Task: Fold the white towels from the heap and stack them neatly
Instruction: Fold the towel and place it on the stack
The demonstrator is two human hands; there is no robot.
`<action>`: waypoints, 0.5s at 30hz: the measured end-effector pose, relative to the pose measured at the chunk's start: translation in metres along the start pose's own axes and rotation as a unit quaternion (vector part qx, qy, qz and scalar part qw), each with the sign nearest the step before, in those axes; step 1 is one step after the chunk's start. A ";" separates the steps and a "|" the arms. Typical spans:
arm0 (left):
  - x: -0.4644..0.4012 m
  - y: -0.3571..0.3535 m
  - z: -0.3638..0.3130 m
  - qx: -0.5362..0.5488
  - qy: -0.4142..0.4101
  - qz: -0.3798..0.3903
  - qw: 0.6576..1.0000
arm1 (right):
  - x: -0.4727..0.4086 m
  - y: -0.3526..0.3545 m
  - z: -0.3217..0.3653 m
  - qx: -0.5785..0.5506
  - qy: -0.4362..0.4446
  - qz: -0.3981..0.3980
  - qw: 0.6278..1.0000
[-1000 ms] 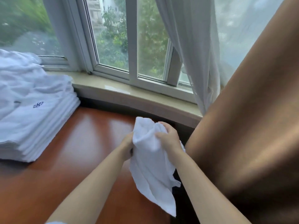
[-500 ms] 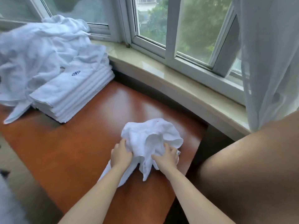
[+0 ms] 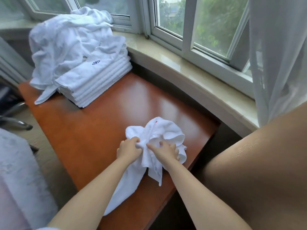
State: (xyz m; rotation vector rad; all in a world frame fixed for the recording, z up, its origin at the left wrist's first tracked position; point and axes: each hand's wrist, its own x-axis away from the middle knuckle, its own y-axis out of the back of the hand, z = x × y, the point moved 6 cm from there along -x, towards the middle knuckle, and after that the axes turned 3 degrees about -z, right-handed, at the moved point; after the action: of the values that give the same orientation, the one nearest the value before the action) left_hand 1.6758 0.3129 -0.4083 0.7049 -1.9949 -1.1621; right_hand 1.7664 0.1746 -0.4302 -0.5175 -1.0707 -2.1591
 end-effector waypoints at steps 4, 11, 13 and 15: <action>0.014 0.032 0.021 0.234 0.059 -0.126 0.962 | 0.010 0.018 0.005 -0.176 0.074 -0.177 0.966; 0.046 0.005 0.041 0.341 0.162 -0.104 0.920 | 0.036 0.041 -0.040 -0.327 0.019 -0.244 0.913; 0.057 -0.014 0.039 0.320 0.175 -0.034 0.930 | 0.043 0.031 -0.055 -0.321 -0.012 -0.206 0.924; 0.063 -0.026 0.040 0.299 0.190 -0.003 0.935 | 0.047 0.018 -0.067 -0.336 -0.048 -0.131 0.931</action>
State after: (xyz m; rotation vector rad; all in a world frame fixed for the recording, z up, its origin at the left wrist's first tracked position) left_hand 1.6089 0.2747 -0.4262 1.1392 -1.9977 -0.3517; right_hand 1.7423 0.0941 -0.4312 -0.8279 -0.4279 -2.7587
